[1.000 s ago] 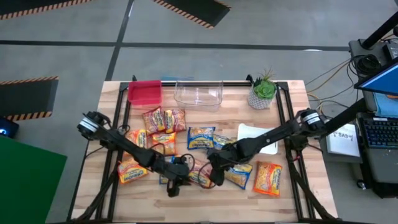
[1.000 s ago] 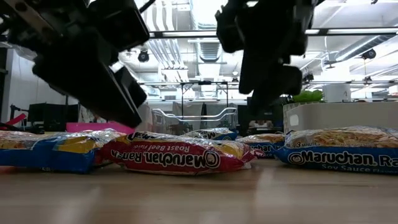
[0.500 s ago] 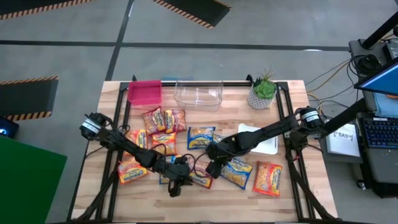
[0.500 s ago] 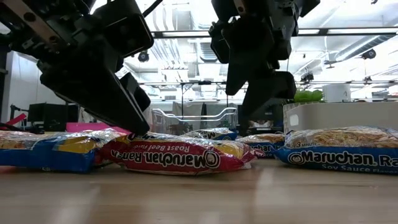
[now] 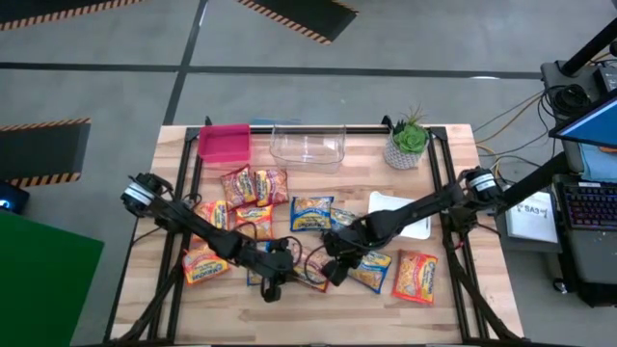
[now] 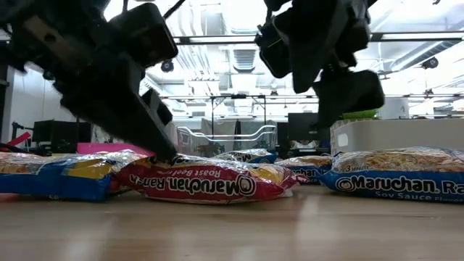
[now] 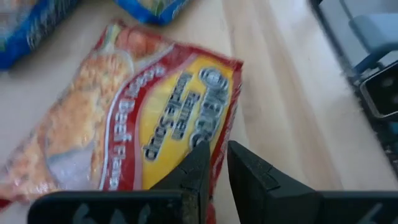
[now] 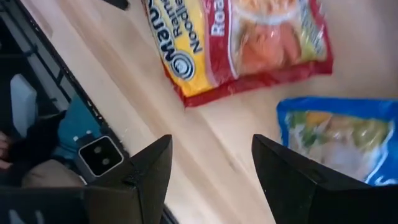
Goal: Sort Maruchan noodles
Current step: Put the red noodle pack into the white bin
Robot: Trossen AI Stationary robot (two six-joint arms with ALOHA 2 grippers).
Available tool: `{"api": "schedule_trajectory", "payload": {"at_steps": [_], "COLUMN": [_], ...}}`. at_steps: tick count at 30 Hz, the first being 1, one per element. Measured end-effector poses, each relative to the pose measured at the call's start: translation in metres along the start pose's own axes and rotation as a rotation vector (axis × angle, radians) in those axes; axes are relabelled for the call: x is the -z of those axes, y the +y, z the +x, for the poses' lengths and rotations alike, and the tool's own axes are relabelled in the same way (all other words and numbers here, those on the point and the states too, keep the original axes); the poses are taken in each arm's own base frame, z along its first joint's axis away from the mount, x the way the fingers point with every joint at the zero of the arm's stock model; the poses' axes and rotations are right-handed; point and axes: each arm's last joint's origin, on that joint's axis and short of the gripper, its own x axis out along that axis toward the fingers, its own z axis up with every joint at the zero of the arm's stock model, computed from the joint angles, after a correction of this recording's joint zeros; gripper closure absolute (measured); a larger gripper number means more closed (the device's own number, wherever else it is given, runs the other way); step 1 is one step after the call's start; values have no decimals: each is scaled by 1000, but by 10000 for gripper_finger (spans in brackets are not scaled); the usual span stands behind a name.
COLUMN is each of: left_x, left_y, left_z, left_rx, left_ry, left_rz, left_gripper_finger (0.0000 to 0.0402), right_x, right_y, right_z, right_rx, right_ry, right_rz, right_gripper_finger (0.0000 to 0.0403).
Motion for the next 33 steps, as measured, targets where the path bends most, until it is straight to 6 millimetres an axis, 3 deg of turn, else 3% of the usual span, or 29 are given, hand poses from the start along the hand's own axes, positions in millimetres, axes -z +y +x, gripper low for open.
{"api": "schedule_trajectory", "payload": {"at_steps": [7, 15, 22, 33], "left_x": [-3, 4, 11, 22], "left_y": [3, 9, 12, 16], "left_z": [-14, -11, -4, 7], "left_rx": [-73, -161, -185, -247], "left_ry": [41, 75, 103, 120], "left_rz": [61, 126, 127, 64], "left_gripper_finger": [363, 363, 363, 363], "right_x": [30, 52, 61, 56], "right_y": [10, 15, 18, 17], "right_z": [11, 19, 23, 40], "right_rx": [27, 86, 91, 79], "right_ry": [18, -176, -324, -363], "right_rz": [100, 228, 254, 232], "right_gripper_finger": [193, 193, 193, 193]}}
